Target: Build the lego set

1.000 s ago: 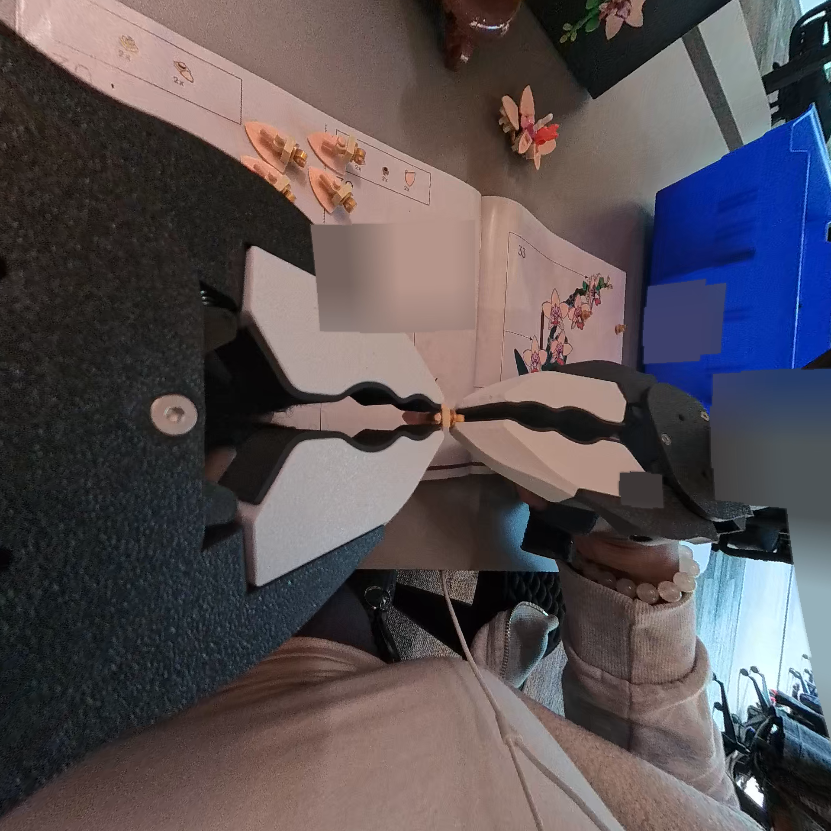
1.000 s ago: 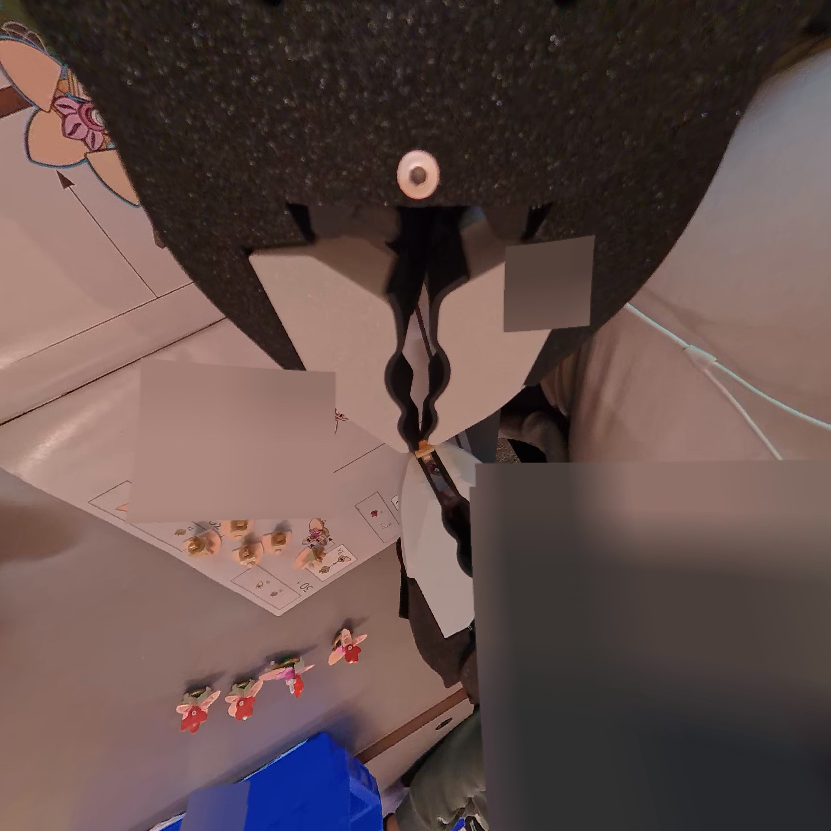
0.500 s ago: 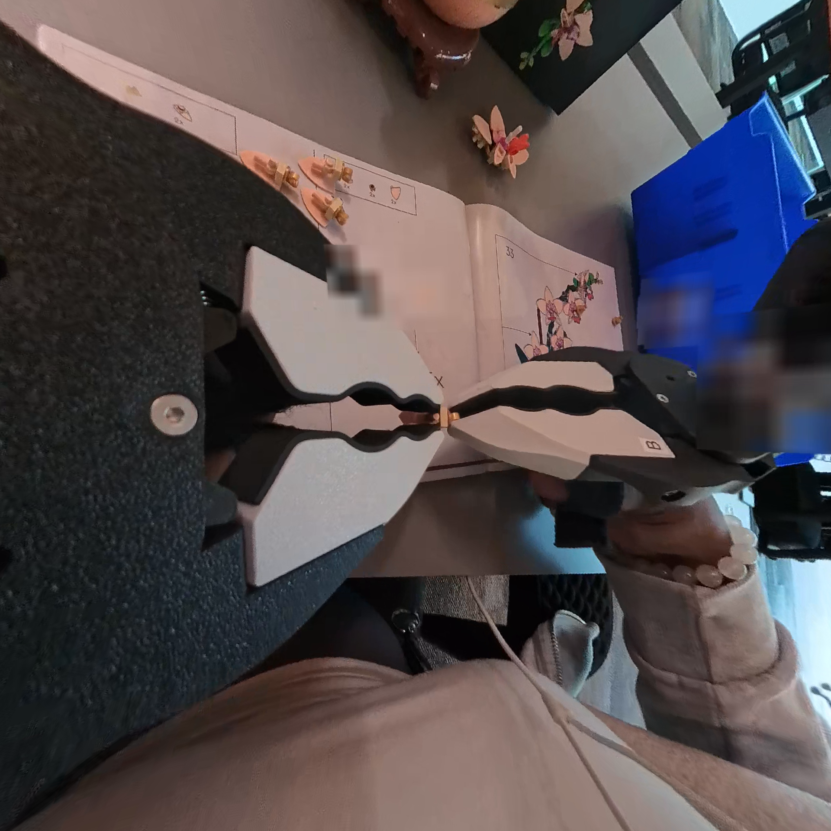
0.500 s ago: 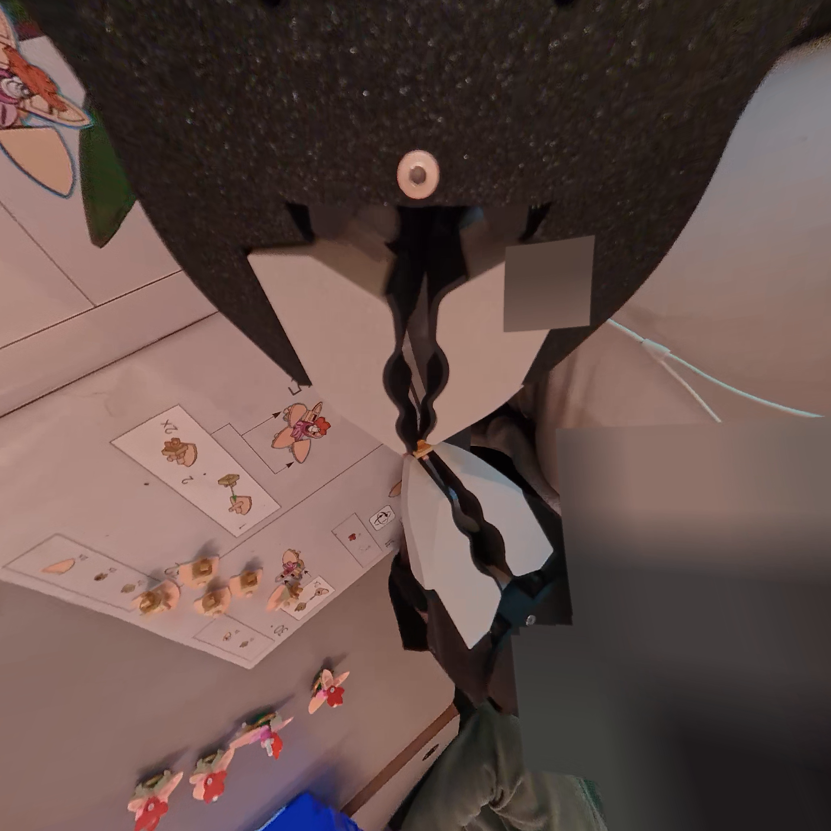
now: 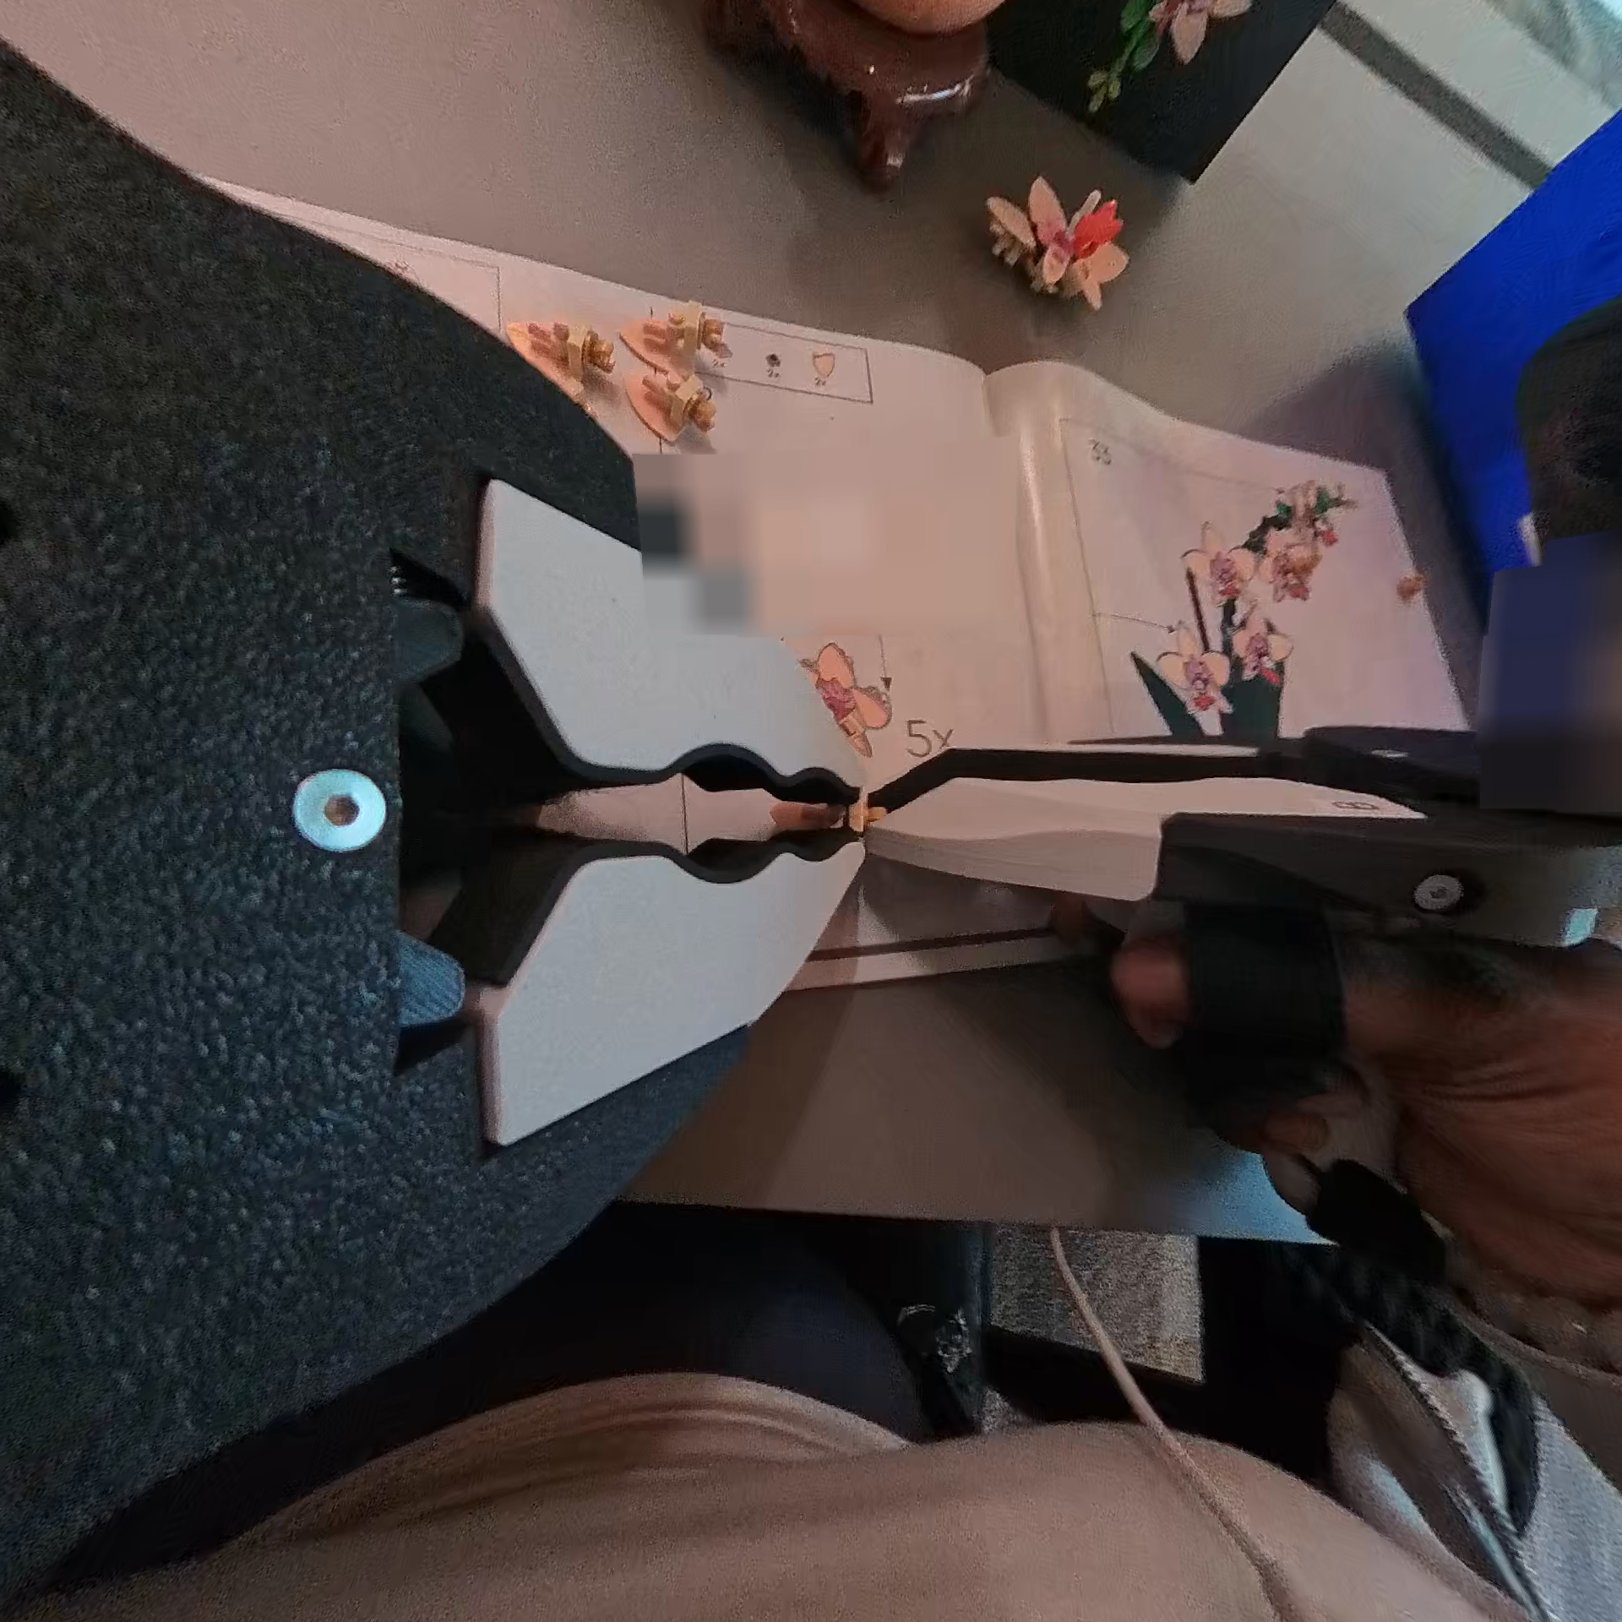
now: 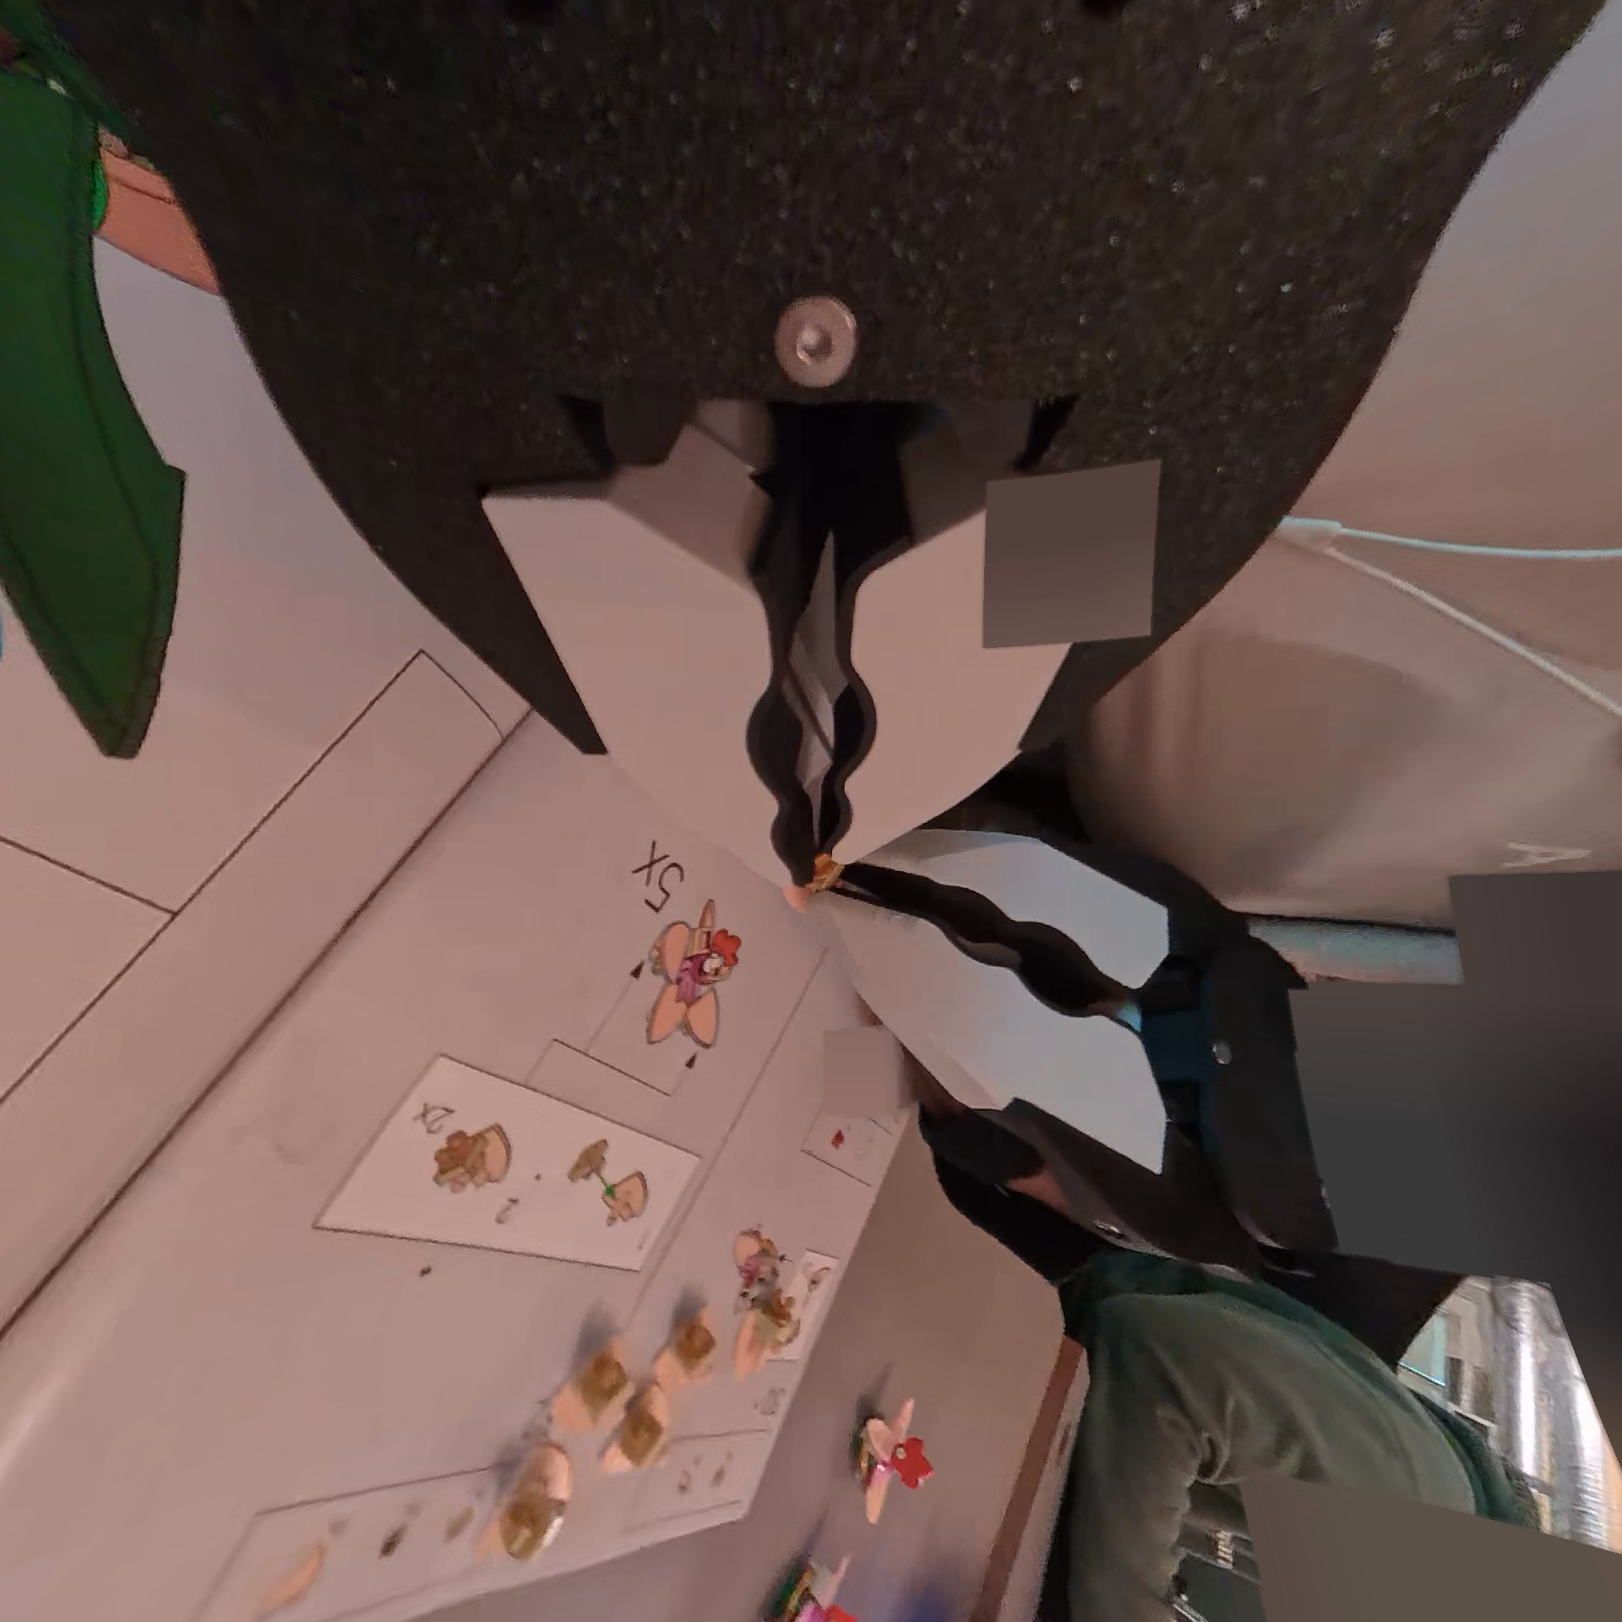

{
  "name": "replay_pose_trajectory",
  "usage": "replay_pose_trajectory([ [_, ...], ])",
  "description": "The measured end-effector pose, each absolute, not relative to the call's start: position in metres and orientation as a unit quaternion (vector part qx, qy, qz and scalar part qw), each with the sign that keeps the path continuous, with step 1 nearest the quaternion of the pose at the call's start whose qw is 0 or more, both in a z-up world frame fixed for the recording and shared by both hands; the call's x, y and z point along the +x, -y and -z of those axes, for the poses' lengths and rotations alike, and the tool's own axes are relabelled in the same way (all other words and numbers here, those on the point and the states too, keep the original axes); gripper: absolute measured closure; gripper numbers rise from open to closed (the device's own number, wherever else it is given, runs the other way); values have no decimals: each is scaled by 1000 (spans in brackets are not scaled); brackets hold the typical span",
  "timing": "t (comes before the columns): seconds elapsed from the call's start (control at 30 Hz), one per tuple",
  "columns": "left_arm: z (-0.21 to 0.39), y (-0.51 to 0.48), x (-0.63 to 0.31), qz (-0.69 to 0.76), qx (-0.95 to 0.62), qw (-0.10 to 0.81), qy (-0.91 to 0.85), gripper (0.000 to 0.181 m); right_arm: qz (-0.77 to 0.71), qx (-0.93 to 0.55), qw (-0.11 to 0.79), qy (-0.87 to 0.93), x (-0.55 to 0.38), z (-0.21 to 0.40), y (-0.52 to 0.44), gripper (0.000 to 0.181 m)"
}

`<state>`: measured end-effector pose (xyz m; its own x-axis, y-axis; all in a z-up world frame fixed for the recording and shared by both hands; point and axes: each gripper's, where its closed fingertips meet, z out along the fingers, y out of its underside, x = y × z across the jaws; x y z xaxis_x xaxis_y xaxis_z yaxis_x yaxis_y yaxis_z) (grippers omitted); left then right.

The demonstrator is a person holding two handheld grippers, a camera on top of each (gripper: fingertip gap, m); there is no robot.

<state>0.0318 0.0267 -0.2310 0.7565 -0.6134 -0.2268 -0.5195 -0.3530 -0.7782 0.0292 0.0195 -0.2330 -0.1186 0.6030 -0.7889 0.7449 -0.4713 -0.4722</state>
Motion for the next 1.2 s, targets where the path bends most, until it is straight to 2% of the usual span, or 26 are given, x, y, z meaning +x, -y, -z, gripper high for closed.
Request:
replay_pose_trajectory([
  [0.23, 239, -26, 32, 51, -832, 426, -352, 175, 506, 660, 51, -552, 31, 240, -21, 178],
  [0.43, 240, -26, 32, 63, -835, 422, -347, 175, 480, 619, 39, -620, 36, 238, -19, 166],
  [0.57, 240, -27, 31, 61, -838, 422, -342, 175, 427, 576, -24, -697, 37, 236, -31, 174],
  [0.67, 240, -26, 31, 71, -840, 418, -339, 175, 367, 540, -57, -755, 36, 239, -33, 171],
  [0.97, 240, -26, 31, 101, -847, 406, -328, 176, 350, 493, -61, -794, 31, 244, -26, 179],
  [1.2, 241, -25, 31, 158, -857, 383, -306, 176, 288, 355, -214, -863, 29, 243, -28, 178],
])
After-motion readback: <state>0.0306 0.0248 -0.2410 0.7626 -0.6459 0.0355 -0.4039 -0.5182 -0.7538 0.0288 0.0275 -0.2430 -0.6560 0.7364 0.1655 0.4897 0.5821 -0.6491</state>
